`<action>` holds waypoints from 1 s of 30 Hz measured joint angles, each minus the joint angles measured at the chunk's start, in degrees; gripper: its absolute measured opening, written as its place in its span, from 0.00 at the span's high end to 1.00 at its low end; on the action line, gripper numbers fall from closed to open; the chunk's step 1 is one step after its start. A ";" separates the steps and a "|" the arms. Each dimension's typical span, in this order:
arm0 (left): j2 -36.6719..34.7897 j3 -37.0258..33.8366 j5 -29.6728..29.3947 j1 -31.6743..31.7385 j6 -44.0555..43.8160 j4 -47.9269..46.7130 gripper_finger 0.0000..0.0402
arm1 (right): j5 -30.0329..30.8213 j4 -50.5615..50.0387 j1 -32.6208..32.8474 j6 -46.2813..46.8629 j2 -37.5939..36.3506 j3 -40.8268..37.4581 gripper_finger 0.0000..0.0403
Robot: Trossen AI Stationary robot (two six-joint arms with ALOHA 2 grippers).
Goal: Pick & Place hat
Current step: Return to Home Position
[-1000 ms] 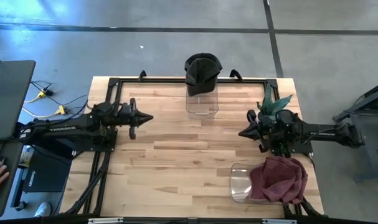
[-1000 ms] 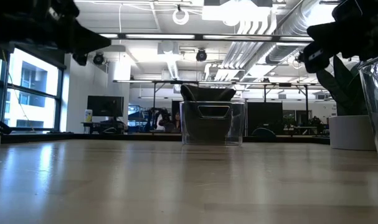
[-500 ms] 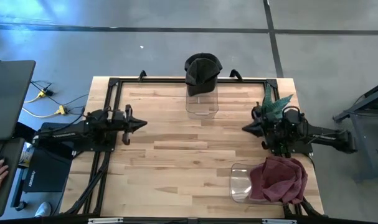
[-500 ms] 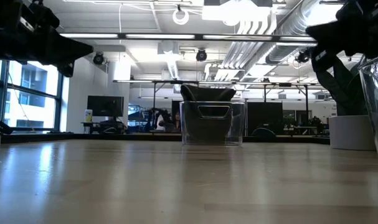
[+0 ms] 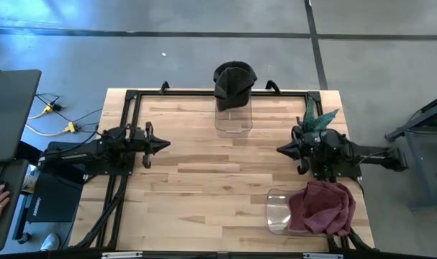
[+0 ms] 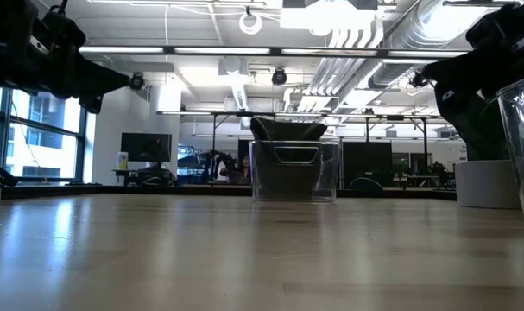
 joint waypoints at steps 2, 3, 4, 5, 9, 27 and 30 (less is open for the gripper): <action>0.00 -0.44 -0.02 0.00 0.47 0.38 1.00 | -0.28 0.01 1.37 -2.32 0.24 0.00 1.00; -0.02 -0.74 -0.04 0.00 0.97 0.74 1.00 | -0.27 0.00 2.12 -3.12 0.35 0.00 1.00; -0.02 -0.88 -0.22 0.00 1.37 0.90 1.00 | -0.33 0.00 2.85 -3.73 0.49 -0.01 1.00; -0.02 -0.91 -0.20 0.00 1.56 0.99 1.00 | -0.31 -0.01 3.53 -4.40 0.61 -0.02 1.00; -0.02 -0.99 -0.18 0.00 1.95 1.05 1.00 | 1.59 -0.38 6.01 -4.94 0.88 0.00 1.00; 1.27 -1.95 -3.21 0.00 -1.54 2.16 1.00 | 9.76 -0.42 10.43 -7.61 1.41 -0.04 1.00; 1.29 -1.96 -3.21 0.00 -1.53 2.11 1.00 | 9.44 -0.36 10.42 -6.60 1.41 -0.04 1.00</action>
